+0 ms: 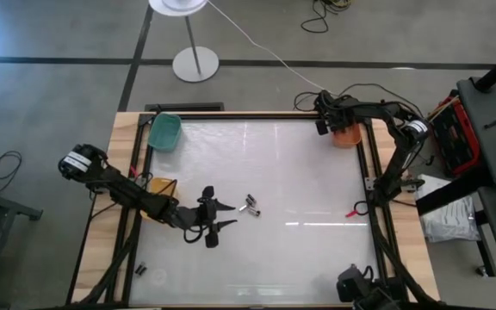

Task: Sort batteries
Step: Put the silver battery into the yellow bin

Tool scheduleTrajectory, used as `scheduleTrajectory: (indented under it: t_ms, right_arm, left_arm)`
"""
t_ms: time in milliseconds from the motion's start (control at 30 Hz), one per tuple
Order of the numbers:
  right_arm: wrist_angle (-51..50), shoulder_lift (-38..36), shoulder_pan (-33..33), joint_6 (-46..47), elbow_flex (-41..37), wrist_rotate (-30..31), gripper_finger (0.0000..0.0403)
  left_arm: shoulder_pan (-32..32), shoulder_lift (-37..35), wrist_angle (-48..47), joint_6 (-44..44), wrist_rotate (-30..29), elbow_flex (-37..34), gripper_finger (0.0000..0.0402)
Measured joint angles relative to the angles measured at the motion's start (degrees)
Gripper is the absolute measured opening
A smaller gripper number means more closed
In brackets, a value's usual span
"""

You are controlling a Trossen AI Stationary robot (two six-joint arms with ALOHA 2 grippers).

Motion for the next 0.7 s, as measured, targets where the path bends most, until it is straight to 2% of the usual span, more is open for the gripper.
scheduleTrajectory:
  t_ms: [300,433,567,700]
  right_arm:
    - [-1.8,-6.0,1.6,-0.3,0.0,0.2,0.0160]
    - [-3.1,-10.0,4.8,0.3,-0.1,0.3,0.0173]
    - [-2.1,-15.7,13.7,0.3,-2.1,0.4,0.0183]
    - [6.2,-22.1,26.5,-0.2,-6.6,0.5,0.0189]
  left_arm:
    - [0.0,0.0,0.0,0.0,0.0,0.1,0.0162]
    - [-0.1,0.0,0.0,0.6,0.0,0.2,0.0162]
    - [-0.1,0.0,-0.7,1.2,0.0,0.2,0.0162]
    - [-0.1,0.7,-0.7,1.2,0.1,-0.2,0.0162]
